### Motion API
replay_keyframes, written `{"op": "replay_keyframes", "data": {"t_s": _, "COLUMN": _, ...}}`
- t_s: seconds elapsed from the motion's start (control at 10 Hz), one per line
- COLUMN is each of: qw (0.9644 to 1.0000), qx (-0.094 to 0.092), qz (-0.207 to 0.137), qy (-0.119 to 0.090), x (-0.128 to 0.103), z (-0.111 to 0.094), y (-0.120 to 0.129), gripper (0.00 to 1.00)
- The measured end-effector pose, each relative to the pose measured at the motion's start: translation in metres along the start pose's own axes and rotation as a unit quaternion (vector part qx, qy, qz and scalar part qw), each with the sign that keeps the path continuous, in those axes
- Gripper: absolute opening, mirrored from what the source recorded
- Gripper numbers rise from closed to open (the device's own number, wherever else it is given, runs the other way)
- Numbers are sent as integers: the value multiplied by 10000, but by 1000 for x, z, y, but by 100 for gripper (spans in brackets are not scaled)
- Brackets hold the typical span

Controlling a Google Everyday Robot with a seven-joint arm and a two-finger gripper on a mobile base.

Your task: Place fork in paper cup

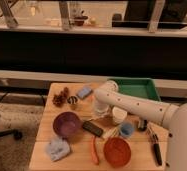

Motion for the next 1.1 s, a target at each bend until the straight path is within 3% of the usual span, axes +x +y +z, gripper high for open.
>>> {"op": "replay_keyframes", "data": {"t_s": 0.2, "qw": 10000, "qx": -3, "qz": 10, "qy": 14, "x": 1, "z": -2, "y": 1, "gripper": 0}}
{"op": "replay_keyframes", "data": {"t_s": 0.7, "qw": 10000, "qx": 10, "qz": 3, "qy": 21, "x": 0, "z": -7, "y": 1, "gripper": 3}}
{"op": "replay_keyframes", "data": {"t_s": 1.1, "qw": 10000, "qx": 17, "qz": 35, "qy": 28, "x": 0, "z": -7, "y": 0, "gripper": 43}}
